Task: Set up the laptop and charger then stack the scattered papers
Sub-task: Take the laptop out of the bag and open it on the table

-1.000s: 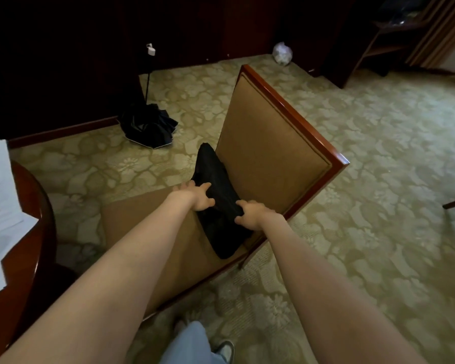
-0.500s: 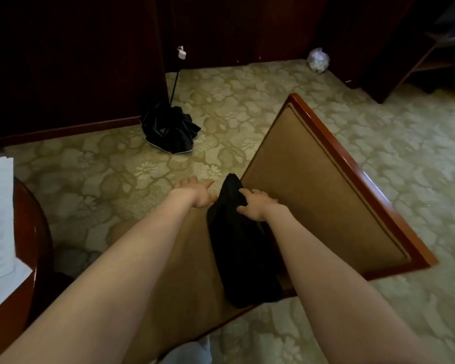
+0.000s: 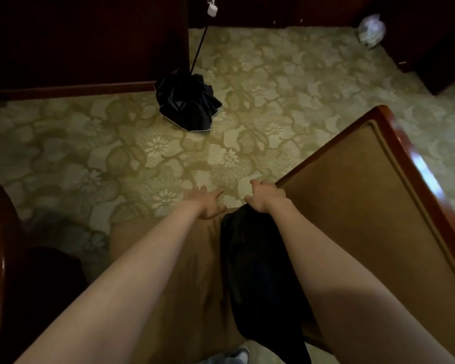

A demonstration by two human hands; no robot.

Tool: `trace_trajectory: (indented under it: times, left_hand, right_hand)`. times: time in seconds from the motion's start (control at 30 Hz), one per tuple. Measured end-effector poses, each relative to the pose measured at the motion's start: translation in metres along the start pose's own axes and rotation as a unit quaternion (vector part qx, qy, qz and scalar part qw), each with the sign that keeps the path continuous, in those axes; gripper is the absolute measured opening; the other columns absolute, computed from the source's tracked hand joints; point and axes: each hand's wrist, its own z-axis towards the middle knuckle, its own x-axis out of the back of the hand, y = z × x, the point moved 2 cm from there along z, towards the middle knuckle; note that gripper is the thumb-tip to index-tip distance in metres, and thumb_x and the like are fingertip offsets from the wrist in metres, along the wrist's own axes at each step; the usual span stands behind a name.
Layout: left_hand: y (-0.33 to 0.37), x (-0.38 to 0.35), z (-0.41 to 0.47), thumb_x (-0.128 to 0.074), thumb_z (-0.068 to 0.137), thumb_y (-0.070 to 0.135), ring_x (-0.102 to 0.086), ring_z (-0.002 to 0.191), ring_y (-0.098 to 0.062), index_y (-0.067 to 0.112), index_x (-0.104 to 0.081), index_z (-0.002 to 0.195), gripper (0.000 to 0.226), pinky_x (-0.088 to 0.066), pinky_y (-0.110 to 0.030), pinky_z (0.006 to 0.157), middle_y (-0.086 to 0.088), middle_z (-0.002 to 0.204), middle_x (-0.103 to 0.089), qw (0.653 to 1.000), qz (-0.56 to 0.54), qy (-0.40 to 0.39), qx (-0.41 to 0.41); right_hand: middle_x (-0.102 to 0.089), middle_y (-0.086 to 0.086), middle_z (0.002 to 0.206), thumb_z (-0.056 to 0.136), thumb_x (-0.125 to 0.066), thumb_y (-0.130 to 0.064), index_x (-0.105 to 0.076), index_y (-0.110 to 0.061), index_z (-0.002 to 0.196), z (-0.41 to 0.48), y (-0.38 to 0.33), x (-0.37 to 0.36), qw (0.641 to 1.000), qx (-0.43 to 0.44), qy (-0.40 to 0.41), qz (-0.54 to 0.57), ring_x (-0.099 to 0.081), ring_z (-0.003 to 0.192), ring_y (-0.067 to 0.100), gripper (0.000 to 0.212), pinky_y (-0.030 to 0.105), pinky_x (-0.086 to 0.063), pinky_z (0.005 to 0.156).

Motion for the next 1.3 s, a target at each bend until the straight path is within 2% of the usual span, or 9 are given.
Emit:
trace_trajectory:
  times: [0.1, 0.23, 0.43, 0.53, 0.63, 0.73, 0.8, 1.03, 1.3]
  left_hand:
    - [0.001, -0.001, 0.015, -0.033, 0.096, 0.05, 0.002, 0.145, -0.032, 0.034, -0.005, 0.149, 0.062, -0.003, -0.045, 0.116, -0.012, 0.158, -0.001, 1.0, -0.018, -0.009, -0.003]
    - [0.007, -0.005, 0.03, -0.034, 0.096, 0.049, -0.004, 0.145, -0.03, 0.033, -0.009, 0.149, 0.061, -0.004, -0.046, 0.118, -0.011, 0.158, -0.006, 0.999, -0.039, -0.014, -0.018]
    - [0.008, -0.012, 0.037, -0.035, 0.095, 0.05, -0.006, 0.145, -0.03, 0.032, -0.008, 0.149, 0.063, -0.011, -0.048, 0.117, -0.013, 0.157, -0.007, 0.998, -0.042, -0.029, -0.026]
    - [0.01, -0.012, 0.036, -0.037, 0.095, 0.05, -0.01, 0.144, -0.031, 0.03, -0.01, 0.149, 0.064, -0.015, -0.046, 0.117, -0.014, 0.156, -0.011, 0.998, -0.043, -0.032, -0.03]
    - [0.016, -0.011, 0.032, -0.038, 0.095, 0.046, -0.017, 0.143, -0.03, 0.027, -0.013, 0.149, 0.063, -0.02, -0.04, 0.115, -0.012, 0.156, -0.016, 0.998, -0.049, -0.028, -0.038]
    - [0.021, -0.013, 0.029, -0.04, 0.094, 0.046, -0.022, 0.141, -0.03, 0.027, -0.015, 0.149, 0.064, -0.024, -0.041, 0.114, -0.011, 0.155, -0.019, 0.997, -0.057, -0.023, -0.043]
    - [0.026, -0.014, 0.024, -0.042, 0.094, 0.044, -0.024, 0.14, -0.03, 0.026, -0.016, 0.149, 0.064, -0.025, -0.04, 0.114, -0.011, 0.155, -0.021, 0.997, -0.063, -0.021, -0.047]
    - [0.052, -0.023, 0.0, -0.044, 0.096, 0.034, -0.031, 0.137, -0.028, 0.022, -0.021, 0.149, 0.059, -0.028, -0.031, 0.108, -0.011, 0.151, -0.031, 0.993, -0.083, 0.0, -0.08]
    - [0.067, -0.045, -0.027, -0.043, 0.096, 0.034, -0.027, 0.139, -0.028, 0.023, -0.015, 0.149, 0.061, -0.025, -0.033, 0.111, -0.012, 0.154, -0.023, 0.992, -0.088, 0.002, -0.088]
  right_hand:
    - [-0.04, 0.014, 0.141, 0.098, -0.038, -0.034, -0.028, -0.011, 0.144, 0.018, -0.005, -0.002, 1.0, -0.012, -0.006, -0.001, -0.039, 0.129, 0.032, 0.052, 0.044, -0.035, 0.102]
    - [-0.055, 0.013, 0.124, 0.096, -0.042, -0.013, -0.053, -0.006, 0.121, 0.03, -0.01, -0.007, 0.997, 0.007, 0.044, -0.059, -0.05, 0.116, 0.03, 0.028, 0.037, -0.043, 0.089]
    - [-0.056, 0.014, 0.12, 0.091, -0.042, 0.003, -0.056, -0.005, 0.117, 0.033, -0.008, -0.003, 0.991, 0.039, 0.118, -0.056, -0.052, 0.113, 0.03, 0.031, 0.036, -0.044, 0.088]
    - [-0.055, 0.015, 0.121, 0.091, -0.041, 0.006, -0.057, -0.003, 0.12, 0.03, 0.001, 0.002, 0.988, 0.048, 0.146, 0.003, -0.054, 0.11, 0.032, 0.034, 0.038, -0.046, 0.087]
    - [-0.062, 0.014, 0.114, 0.091, -0.046, 0.003, -0.064, -0.005, 0.109, 0.025, 0.013, 0.003, 0.977, 0.034, 0.172, 0.118, -0.059, 0.104, 0.031, 0.027, 0.037, -0.05, 0.087]
    - [-0.067, 0.011, 0.101, 0.087, -0.055, 0.001, -0.069, -0.007, 0.089, 0.016, 0.024, 0.002, 0.935, 0.014, 0.22, 0.278, -0.062, 0.096, 0.025, 0.016, 0.035, -0.052, 0.083]
    - [-0.068, 0.009, 0.097, 0.086, -0.058, 0.003, -0.069, -0.006, 0.087, 0.007, 0.028, 0.001, 0.914, 0.021, 0.234, 0.332, -0.062, 0.094, 0.021, 0.014, 0.031, -0.051, 0.082]
    - [-0.063, 0.005, 0.087, 0.083, -0.064, 0.001, -0.068, -0.007, 0.092, -0.026, 0.038, -0.015, 0.896, 0.031, 0.235, 0.375, -0.057, 0.084, 0.013, 0.013, 0.02, -0.04, 0.072]
    - [-0.059, 0.002, 0.08, 0.083, -0.062, 0.002, -0.065, -0.009, 0.09, -0.067, 0.048, -0.054, 0.9, 0.033, 0.22, 0.376, -0.057, 0.079, 0.014, 0.014, 0.025, -0.045, 0.07]
